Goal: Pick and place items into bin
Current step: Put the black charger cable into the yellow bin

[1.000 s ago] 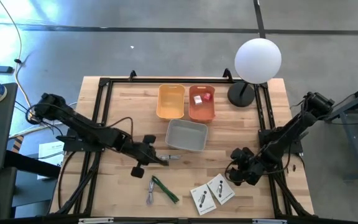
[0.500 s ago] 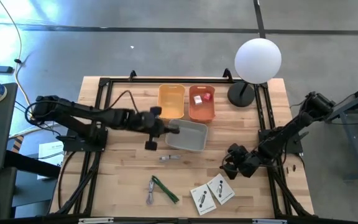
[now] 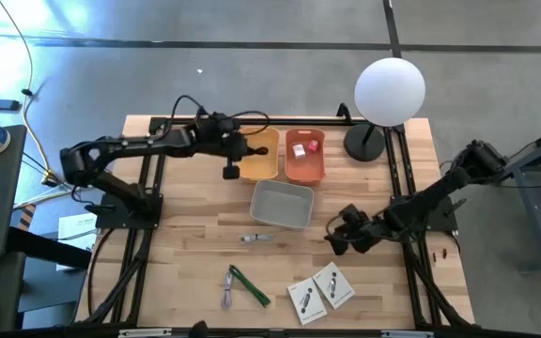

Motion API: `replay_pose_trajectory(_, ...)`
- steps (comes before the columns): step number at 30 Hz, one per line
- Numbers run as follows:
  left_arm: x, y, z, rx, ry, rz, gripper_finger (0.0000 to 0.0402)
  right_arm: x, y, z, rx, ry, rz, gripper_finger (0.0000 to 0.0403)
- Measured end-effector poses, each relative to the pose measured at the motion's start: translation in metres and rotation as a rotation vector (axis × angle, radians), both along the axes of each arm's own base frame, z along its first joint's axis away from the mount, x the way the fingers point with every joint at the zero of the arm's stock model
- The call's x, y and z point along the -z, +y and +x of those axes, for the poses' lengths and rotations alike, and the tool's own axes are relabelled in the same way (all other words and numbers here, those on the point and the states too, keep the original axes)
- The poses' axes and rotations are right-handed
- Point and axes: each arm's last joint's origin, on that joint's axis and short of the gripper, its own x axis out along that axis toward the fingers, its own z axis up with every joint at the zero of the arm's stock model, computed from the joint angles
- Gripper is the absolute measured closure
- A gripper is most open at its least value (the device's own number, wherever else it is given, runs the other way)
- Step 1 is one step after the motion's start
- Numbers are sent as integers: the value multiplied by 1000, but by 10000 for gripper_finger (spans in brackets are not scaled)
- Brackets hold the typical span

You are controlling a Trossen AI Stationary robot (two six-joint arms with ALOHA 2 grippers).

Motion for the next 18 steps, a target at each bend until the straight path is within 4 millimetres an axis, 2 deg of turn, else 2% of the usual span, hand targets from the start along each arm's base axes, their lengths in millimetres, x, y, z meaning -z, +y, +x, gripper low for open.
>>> replay_pose_trajectory(6, 21, 27, 1, 25, -35, -42, 389, -3, -9, 8, 41, -35, 12, 155)
replay_pose_trajectory(10, 29, 31, 2, 18, -23, -51, 382, -3, -10, 9, 47, -37, 11, 155)
replay_pose_trajectory(13, 28, 31, 4, 28, -33, -35, 356, -3, -11, 8, 21, -31, -12, 155)
replay_pose_trajectory(18, 23, 34, 6, -1, -86, -24, 285, 0, -12, 5, -43, 20, -77, 155)
